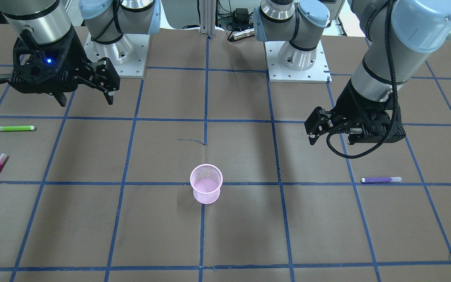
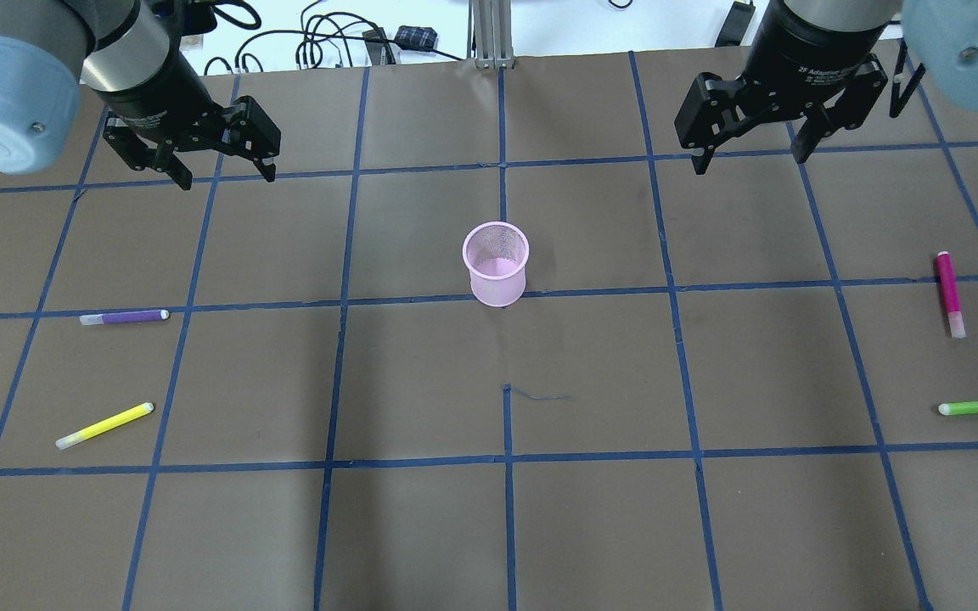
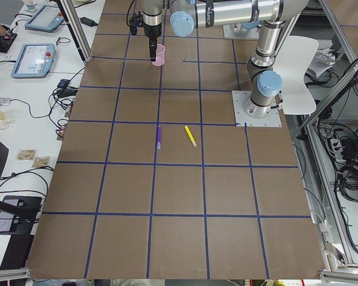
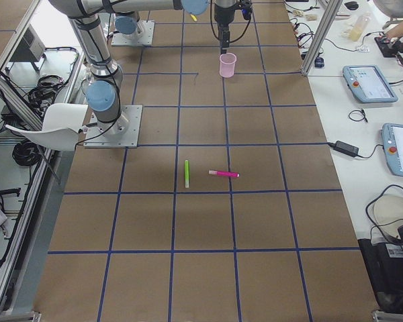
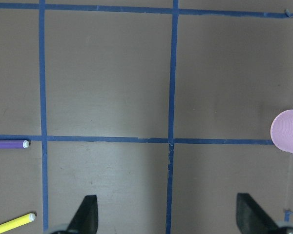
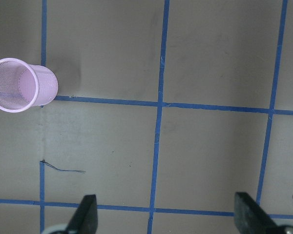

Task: Insert purple and pink pens into pink cup

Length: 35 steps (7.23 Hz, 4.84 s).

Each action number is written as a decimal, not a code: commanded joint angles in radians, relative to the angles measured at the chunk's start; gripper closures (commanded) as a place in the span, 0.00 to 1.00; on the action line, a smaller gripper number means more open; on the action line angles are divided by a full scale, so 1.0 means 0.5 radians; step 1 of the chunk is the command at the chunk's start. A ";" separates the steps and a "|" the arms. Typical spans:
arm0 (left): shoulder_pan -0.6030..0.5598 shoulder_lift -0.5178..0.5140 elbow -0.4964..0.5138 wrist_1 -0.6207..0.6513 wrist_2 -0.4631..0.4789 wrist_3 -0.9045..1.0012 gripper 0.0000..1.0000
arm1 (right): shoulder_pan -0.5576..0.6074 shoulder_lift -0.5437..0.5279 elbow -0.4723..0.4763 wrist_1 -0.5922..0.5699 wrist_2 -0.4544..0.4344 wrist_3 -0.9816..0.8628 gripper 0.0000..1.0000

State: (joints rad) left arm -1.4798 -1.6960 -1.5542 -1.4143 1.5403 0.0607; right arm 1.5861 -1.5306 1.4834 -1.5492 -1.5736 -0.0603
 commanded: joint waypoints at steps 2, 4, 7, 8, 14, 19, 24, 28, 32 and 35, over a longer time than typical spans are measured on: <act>0.262 0.002 -0.036 -0.028 -0.019 0.261 0.00 | -0.021 0.009 0.009 0.009 0.015 -0.002 0.00; 0.272 0.005 -0.036 -0.028 -0.007 0.265 0.00 | -0.244 0.024 0.113 -0.025 0.006 -0.026 0.00; 0.638 -0.041 -0.103 -0.013 -0.006 0.988 0.00 | -0.829 0.311 0.551 -0.706 -0.113 -0.573 0.00; 0.792 -0.102 -0.146 0.064 -0.025 1.366 0.00 | -1.020 0.434 0.640 -1.086 -0.120 -0.667 0.00; 1.021 -0.443 -0.266 0.669 -0.135 3.664 0.00 | -1.255 0.828 0.635 -1.510 -0.129 -0.965 0.09; 0.249 -0.486 -0.371 0.923 0.801 3.482 0.00 | -1.331 0.938 0.623 -1.497 -0.114 -0.938 0.31; 0.208 -0.856 -0.542 1.367 1.402 3.397 0.00 | -1.325 0.889 0.601 -1.467 -0.132 -0.950 1.00; 0.180 -0.885 -0.668 1.502 1.417 3.483 0.00 | -0.922 0.443 0.534 -1.222 -0.059 -0.916 1.00; 0.189 -0.919 -0.882 1.947 1.527 3.489 0.00 | -0.562 0.303 0.549 -1.090 0.015 -0.824 1.00; 0.189 -0.916 -0.941 2.077 1.531 3.493 0.11 | 0.059 0.300 0.537 -1.192 0.208 -0.072 1.00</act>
State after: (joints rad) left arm -1.3853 -2.1545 -2.0194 -0.3892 2.3041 1.8064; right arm 1.4660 -1.3893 1.7552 -2.0892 -1.4875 -0.2473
